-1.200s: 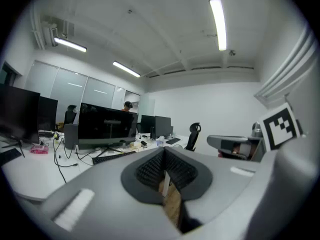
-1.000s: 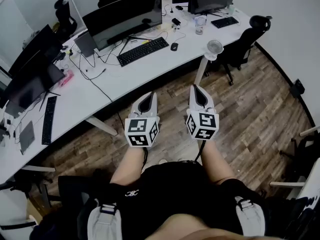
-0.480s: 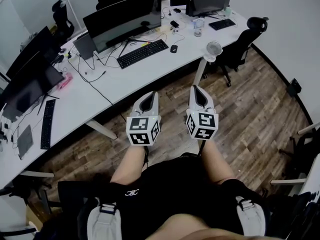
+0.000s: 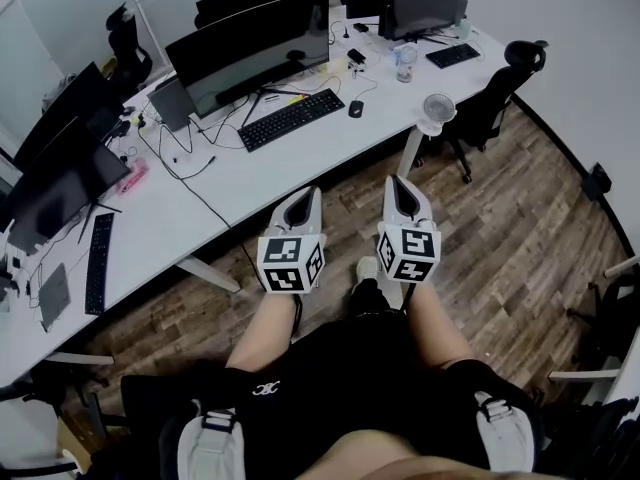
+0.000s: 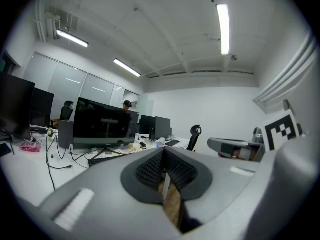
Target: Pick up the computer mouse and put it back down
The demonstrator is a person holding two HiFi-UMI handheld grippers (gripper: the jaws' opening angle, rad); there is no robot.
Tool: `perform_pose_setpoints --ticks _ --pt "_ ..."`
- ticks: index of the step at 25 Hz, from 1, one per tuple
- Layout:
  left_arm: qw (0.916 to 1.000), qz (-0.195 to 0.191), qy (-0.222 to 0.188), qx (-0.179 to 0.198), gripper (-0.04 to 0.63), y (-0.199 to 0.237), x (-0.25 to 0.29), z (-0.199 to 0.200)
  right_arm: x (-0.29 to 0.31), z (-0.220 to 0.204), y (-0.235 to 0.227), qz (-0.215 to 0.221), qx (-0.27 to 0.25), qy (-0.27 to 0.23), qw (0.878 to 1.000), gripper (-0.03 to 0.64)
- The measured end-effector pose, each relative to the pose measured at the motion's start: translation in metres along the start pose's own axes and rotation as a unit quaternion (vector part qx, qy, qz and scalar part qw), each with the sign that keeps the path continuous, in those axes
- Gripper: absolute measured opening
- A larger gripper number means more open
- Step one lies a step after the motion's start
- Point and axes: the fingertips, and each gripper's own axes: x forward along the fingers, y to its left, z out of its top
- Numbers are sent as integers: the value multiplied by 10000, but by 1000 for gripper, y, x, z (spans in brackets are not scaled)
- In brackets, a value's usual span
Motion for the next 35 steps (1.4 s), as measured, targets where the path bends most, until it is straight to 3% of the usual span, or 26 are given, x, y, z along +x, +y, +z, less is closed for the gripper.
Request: perform_pose_setpoints --ticks 8,13,25,35 --pt "9998 112 -52 128 54 26 88 14 95 -8 -33 81 90 7 9999 5" --pt "9998 160 -6 104 54 37 156 28 157 2 -68 183 404 34 9990 5" --pt "9994 248 231 113 54 60 312 48 297 0 -140 165 406 242 9987 5" --pt "9973 521 513 41 54 91 381 35 380 -21 -154 459 412 499 9968 5"
